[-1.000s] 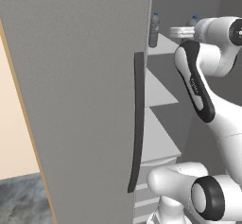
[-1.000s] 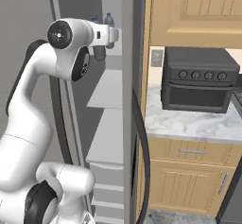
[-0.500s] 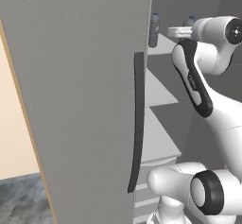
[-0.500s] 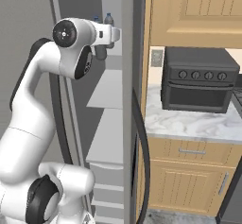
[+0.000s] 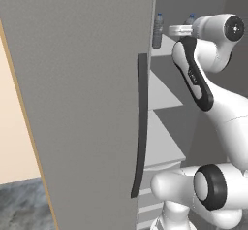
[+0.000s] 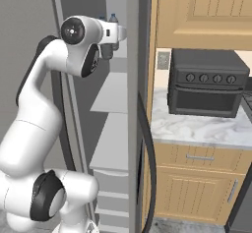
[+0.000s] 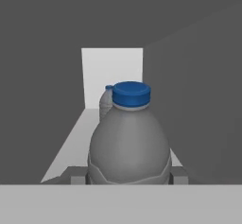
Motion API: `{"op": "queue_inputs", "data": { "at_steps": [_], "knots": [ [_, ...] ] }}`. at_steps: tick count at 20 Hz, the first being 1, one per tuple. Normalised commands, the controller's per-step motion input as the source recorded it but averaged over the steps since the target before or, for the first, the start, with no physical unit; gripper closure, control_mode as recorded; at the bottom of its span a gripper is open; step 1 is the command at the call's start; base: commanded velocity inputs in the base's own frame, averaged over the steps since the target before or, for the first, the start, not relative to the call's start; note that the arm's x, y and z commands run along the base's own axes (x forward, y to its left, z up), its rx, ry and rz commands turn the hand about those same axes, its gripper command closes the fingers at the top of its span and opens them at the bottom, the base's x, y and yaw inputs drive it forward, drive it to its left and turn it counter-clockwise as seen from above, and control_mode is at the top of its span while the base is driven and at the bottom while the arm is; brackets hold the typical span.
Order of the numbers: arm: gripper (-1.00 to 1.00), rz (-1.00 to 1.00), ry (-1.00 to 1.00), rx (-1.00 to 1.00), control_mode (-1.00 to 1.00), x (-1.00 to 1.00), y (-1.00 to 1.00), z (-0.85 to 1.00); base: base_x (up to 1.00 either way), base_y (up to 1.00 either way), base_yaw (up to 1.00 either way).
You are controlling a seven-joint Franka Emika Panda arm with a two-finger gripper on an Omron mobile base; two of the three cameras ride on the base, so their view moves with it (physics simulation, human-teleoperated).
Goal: Take the bottled waters from the counter and place them in the freezer to freeze. Close the freezer door after placing the bottles.
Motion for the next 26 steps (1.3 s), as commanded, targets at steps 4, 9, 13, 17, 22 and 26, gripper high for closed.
{"op": "queue_inputs", "data": {
  "at_steps": [4, 9, 13, 17, 22, 26],
  "knots": [
    [1.0, 0.03, -0.01, 0.0, -1.0, 0.16, 0.0, -0.05, 0.0, 0.0, 0.0],
    [1.0, 0.02, 0.0, 0.0, -1.0, 0.19, 0.0, -0.03, 0.0, 0.0, 0.0],
    [1.0, 0.02, 0.0, 0.0, -1.0, 0.25, 0.0, -0.05, 0.0, 0.0, 0.0],
    [1.0, 0.03, 0.0, 0.0, -1.0, 0.29, 0.0, -0.06, 0.0, 0.0, 0.0],
    [1.0, 0.03, 0.0, 0.0, -1.0, 0.33, 0.0, -0.09, 0.0, 0.0, 0.0],
    [1.0, 0.03, 0.0, 0.0, -1.0, 0.31, 0.0, -0.11, 0.0, 0.0, 0.0]
  ]
}}
